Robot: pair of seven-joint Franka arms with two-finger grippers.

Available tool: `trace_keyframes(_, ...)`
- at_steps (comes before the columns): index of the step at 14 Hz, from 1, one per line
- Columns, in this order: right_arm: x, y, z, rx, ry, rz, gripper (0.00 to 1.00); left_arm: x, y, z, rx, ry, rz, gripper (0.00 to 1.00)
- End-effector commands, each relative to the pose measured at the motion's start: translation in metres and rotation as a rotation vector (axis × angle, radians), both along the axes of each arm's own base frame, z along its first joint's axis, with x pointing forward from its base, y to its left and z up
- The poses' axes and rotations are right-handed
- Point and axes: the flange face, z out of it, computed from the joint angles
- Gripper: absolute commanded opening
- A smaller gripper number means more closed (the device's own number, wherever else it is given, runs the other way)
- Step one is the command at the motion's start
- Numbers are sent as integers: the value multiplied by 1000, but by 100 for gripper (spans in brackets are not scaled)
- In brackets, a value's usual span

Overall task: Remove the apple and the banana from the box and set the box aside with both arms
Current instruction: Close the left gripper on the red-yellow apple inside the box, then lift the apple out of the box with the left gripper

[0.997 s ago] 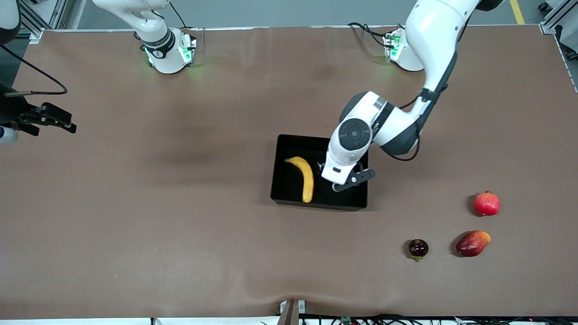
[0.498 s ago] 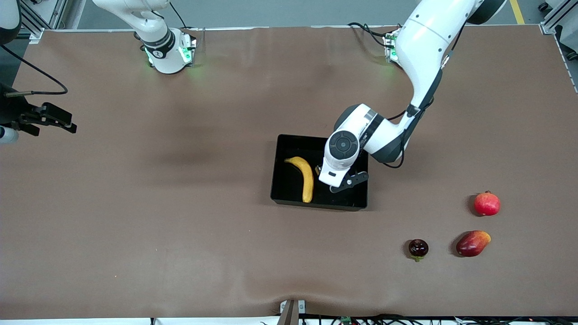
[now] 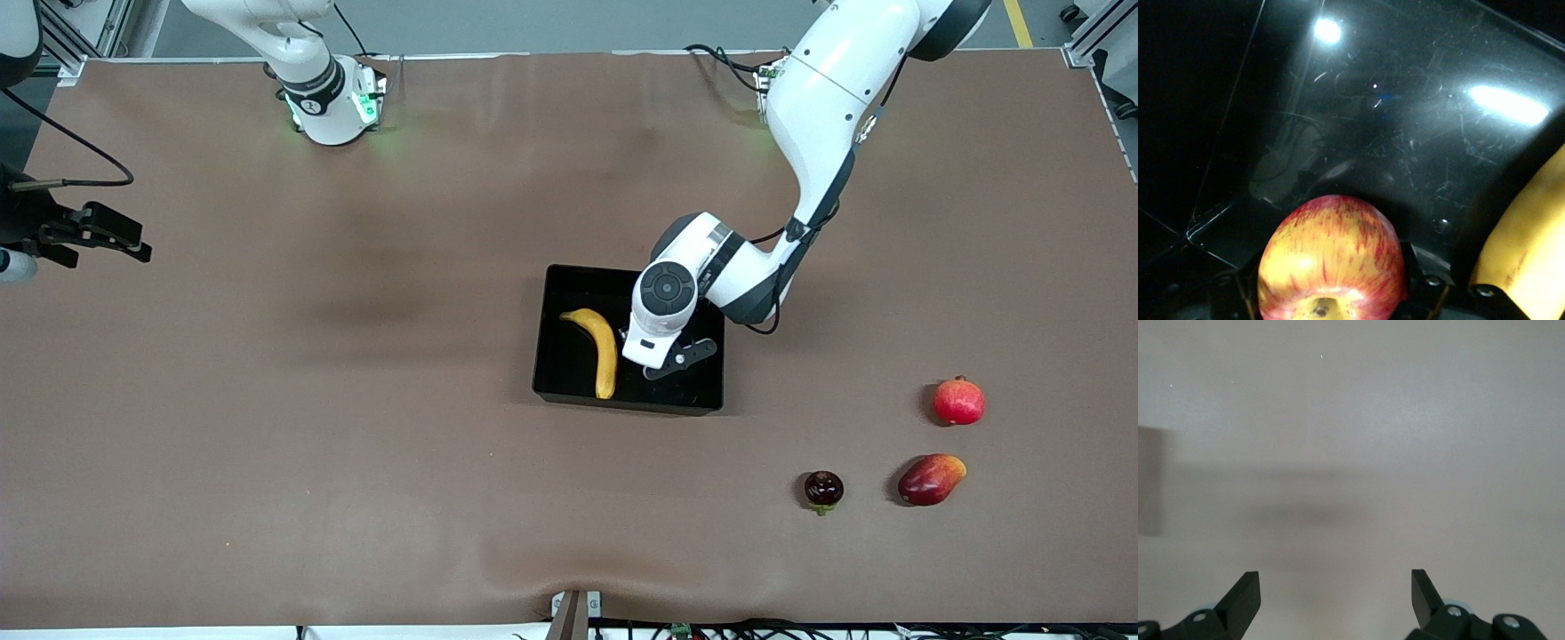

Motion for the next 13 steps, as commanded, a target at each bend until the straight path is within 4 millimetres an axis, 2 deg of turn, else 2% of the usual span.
trace_keyframes(1,-3,1,5,9,-1,3,100,2,1,22,21,-34,5,0)
trace_keyframes(3,-3,4,5,10,-1,9,100,11,3,58,24,-52,2,0)
trace_keyframes(5,-2,6,5,10,-3,13,100,24,14,107,33,-60,-32,0)
trace_keyframes(6,-2,8,5,12,-3,15,100,34,27,129,33,-60,-54,0)
trace_keyframes(8,-1,25,6,13,-10,39,100,57,75,168,11,-67,-71,0)
trace_keyframes(9,0,36,6,13,-13,58,100,66,103,177,10,-53,-105,0)
trace_keyframes(10,2,47,4,14,-10,77,100,75,134,177,13,-21,-141,0)
trace_keyframes(12,9,68,-6,16,-9,112,100,94,194,170,2,13,-172,0)
trace_keyframes(13,15,82,-11,20,-26,133,100,99,222,160,5,32,-177,0)
